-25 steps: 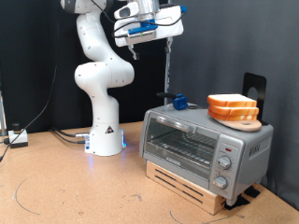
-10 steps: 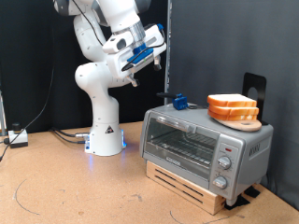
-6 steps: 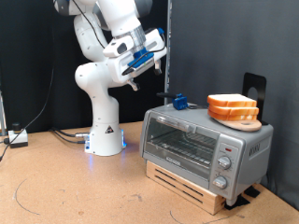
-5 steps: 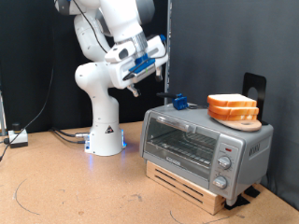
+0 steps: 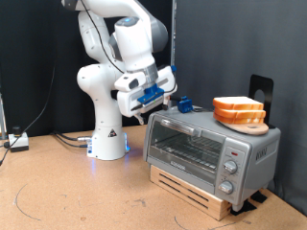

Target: Make a piece of toast with the oven

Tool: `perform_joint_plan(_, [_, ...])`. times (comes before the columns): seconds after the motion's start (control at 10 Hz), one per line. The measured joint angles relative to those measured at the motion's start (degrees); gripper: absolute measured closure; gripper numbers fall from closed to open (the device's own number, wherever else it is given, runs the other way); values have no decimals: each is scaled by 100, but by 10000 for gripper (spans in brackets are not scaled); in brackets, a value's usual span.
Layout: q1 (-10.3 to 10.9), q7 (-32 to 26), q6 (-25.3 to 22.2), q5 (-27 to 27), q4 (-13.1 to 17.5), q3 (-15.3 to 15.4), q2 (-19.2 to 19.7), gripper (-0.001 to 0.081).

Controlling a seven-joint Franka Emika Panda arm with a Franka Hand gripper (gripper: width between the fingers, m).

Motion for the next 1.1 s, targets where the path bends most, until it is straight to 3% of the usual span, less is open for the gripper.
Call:
perform_joint_plan(0.4, [232,-58,386,143,-196,6,208,-1])
perform_joint_plan(0.6, [222,11,479,118,-179,14,313,-1])
perform_joint_plan(1.1, [-502,866,840,-852,113,92,911,-1])
